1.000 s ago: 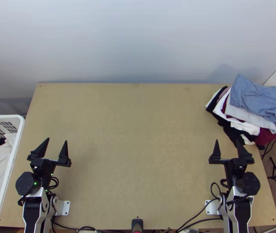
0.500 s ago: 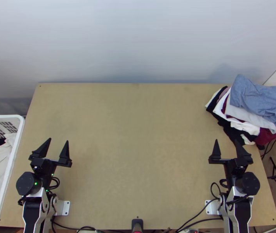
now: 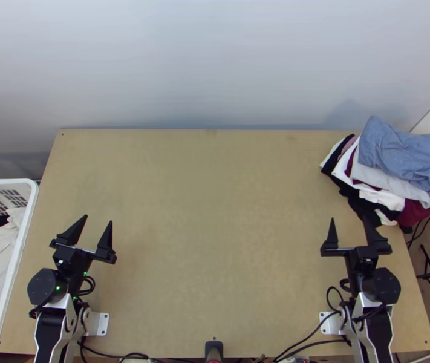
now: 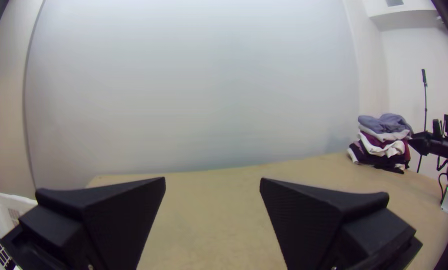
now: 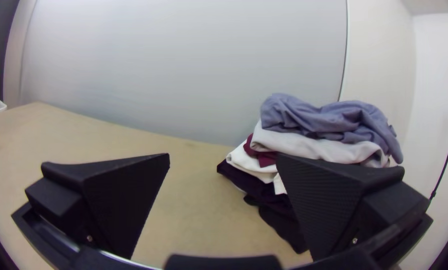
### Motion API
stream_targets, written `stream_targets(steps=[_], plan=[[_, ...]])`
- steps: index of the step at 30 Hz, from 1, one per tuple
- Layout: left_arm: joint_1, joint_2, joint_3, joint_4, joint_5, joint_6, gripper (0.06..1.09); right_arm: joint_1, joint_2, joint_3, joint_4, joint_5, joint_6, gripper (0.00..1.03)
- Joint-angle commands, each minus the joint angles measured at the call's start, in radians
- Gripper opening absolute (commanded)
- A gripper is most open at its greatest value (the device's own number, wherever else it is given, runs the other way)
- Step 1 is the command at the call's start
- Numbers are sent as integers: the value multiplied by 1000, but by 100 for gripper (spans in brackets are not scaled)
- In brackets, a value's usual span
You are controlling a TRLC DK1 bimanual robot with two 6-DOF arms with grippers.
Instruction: Fold the t-shirt
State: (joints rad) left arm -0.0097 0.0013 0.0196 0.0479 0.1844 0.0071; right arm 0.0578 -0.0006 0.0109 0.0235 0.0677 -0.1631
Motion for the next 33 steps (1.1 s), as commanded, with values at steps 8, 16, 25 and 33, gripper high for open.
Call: stream_targets(steps=[8, 16, 25, 33], plan=[[197, 583, 592, -79, -48, 8, 98, 42, 617, 621, -94, 138, -9, 99], [522, 994, 1134, -619, -30, 180, 82, 56, 1093, 1439, -783, 146, 145, 99], [975, 1293, 1108, -741, -7, 441, 100, 188, 1350, 1930, -1229, 144, 336, 99], [1123, 1550, 1125, -635, -48, 538, 104, 289, 1384, 1996, -1312, 146, 362, 99]])
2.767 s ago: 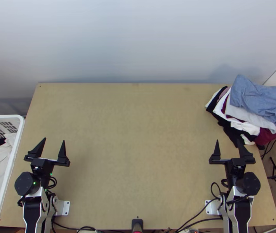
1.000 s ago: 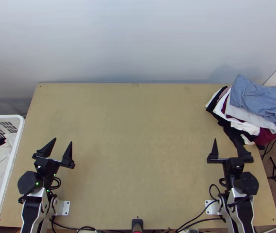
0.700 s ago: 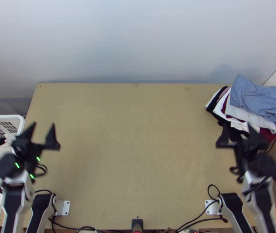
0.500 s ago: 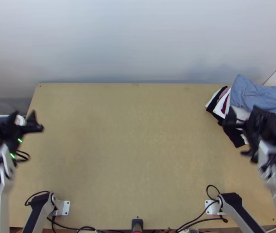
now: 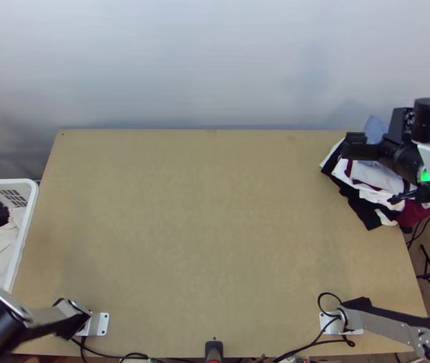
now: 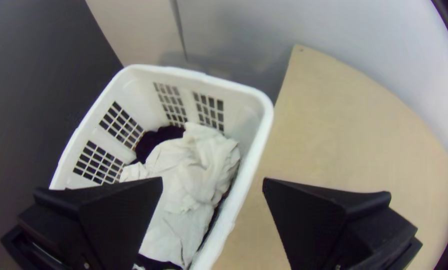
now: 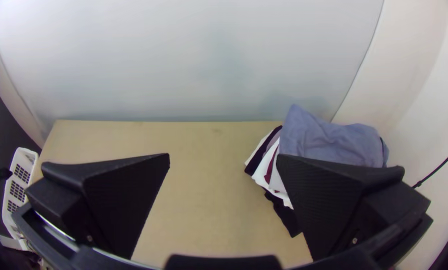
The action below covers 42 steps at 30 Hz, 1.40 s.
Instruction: Fold the t-shirt
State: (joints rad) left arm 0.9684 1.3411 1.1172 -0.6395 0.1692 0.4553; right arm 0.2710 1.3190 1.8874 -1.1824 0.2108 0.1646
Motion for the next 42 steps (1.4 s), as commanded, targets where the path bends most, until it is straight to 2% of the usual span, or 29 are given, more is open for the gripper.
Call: stream_targets(steps=[1, 7, 11, 22, 34, 42], plan=[[148, 248, 44, 52, -39, 100, 104, 80, 65, 119, -109, 2, 33, 99], [145, 474, 208, 34, -51, 95, 103, 76, 66, 131, -115, 2, 19, 99], [139, 627, 363, -66, -50, 82, 103, 74, 68, 131, -125, 2, 27, 99], [121, 860, 598, -215, -50, 108, 103, 54, 74, 107, -141, 22, 26, 99], [61, 983, 642, -184, -37, 102, 103, 42, 85, 99, -141, 62, 10, 99], [7, 1057, 662, -98, -31, 63, 103, 42, 86, 102, -146, 96, -2, 99]])
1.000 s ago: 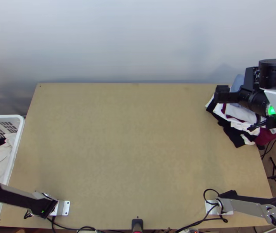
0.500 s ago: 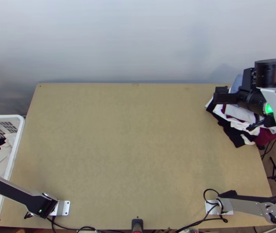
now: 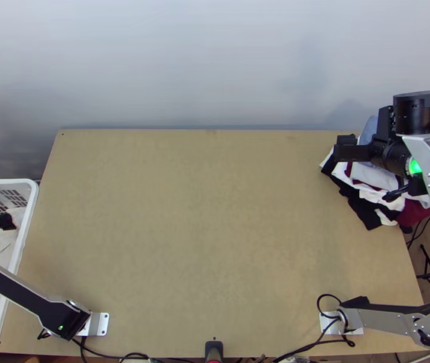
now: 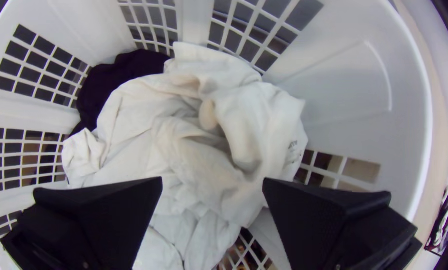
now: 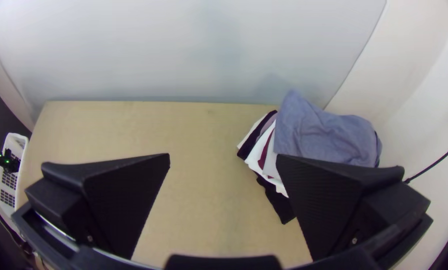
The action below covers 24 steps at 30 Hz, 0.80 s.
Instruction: Fold the t-shirt
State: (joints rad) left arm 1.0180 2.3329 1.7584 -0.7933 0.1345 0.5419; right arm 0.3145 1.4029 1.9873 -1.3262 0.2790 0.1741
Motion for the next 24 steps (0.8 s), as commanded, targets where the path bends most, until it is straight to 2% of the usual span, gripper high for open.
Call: stream_targets(steps=[1, 10, 11, 13, 22, 23, 24], plan=[[-48, 72, 24, 62, 4, -31, 103, -3, 2, 2, -4, 34, -13, 99], [-84, 146, 47, 63, 2, -33, 98, -5, 19, 10, -7, 65, -24, 99], [-85, 151, 47, 63, 2, -33, 95, -5, 19, 10, -7, 65, -24, 99], [-87, 160, 50, 66, -3, -31, 85, -5, 24, 11, -7, 68, -25, 99], [-72, 167, 61, 95, -10, -42, 14, -2, 65, 50, -5, 71, -25, 99], [-65, 166, 67, 92, -16, -45, 10, -2, 68, 54, -4, 71, -25, 99], [-58, 163, 79, 75, -16, -54, 10, 0, 71, 56, -4, 71, -25, 99]])
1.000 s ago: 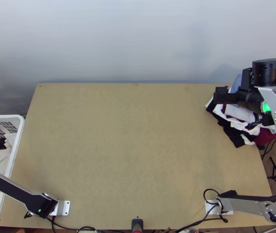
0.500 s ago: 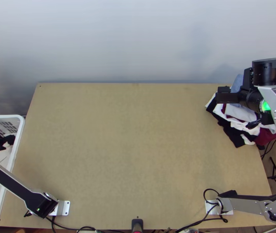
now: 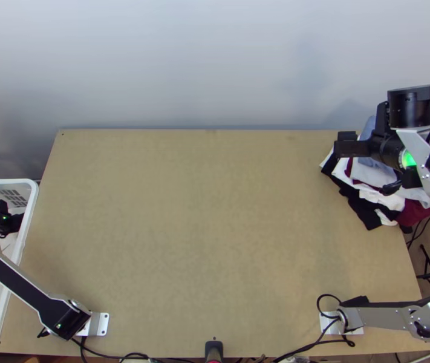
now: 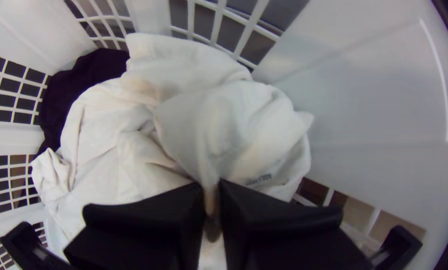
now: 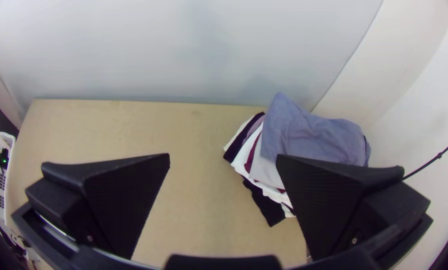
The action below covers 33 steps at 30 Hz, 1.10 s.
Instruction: Fold the t-shirt
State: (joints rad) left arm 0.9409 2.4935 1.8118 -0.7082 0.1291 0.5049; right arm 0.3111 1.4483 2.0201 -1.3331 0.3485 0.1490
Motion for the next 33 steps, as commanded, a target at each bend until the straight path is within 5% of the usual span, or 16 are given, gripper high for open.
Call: stream_targets(steps=[1, 8, 13, 18, 21, 25, 33], plan=[[30, 1, 44, -34, -9, -29, 10, 5, 27, 23, 5, 1, -2, 99], [87, -42, 267, -289, 40, -83, 10, 13, 35, 31, 14, 0, -6, 99], [90, -180, 443, -473, 172, -167, 10, 13, 35, 54, 22, 0, -6, 99], [19, -427, 463, -519, 285, -278, 10, 10, 27, 55, 22, 1, -8, 99], [-33, -582, 465, -502, 392, -437, 10, -9, 6, 48, 20, 0, -6, 99], [-189, -779, 465, -510, 449, -569, 10, -37, -48, -14, 17, 0, -6, 99], [-761, -1039, 452, -479, 394, -767, 10, -133, -233, -241, 15, -2, 0, 99]])
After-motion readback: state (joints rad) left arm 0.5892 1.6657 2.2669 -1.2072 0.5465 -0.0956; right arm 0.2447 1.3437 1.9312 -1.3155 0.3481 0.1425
